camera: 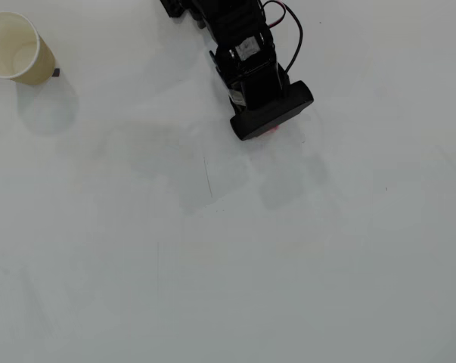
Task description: Pick up the cube and drop it in the cup.
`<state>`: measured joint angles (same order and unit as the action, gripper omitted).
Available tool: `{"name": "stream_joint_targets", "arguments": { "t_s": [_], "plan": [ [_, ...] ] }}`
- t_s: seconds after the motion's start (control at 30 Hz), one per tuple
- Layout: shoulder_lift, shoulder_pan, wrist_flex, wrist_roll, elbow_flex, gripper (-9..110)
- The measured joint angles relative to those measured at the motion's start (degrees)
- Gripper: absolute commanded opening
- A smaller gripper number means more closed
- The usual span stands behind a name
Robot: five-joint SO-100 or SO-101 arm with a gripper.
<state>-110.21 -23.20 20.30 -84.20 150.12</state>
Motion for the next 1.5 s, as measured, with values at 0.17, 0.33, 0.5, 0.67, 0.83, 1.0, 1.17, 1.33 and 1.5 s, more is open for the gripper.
{"name": "stream_joint_targets", "arguments": {
  "t_s": [0.17, 0.33, 0.5, 0.67, 0.83, 1.0, 1.17, 1.33, 1.5],
  "plan": [
    [-0.97, 0.00, 0.00, 0.00, 0.00, 17],
    [-2.55, 2.90, 0.00, 0.00, 0.00, 17],
    [-7.12, 5.98, 0.00, 0.00, 0.70, 16],
    [-14.33, 10.28, 0.00, 0.00, 3.87, 16],
    [-22.50, 14.24, 0.00, 0.00, 7.38, 16],
    [-29.97, 19.69, 0.00, 0.00, 8.44, 15],
    [-35.60, 26.46, 1.41, 0.88, 8.44, 15],
    [-40.17, 33.40, 2.64, 1.93, 9.32, 14],
    [-44.38, 39.73, 4.22, 2.29, 11.34, 13]
  ]
}}
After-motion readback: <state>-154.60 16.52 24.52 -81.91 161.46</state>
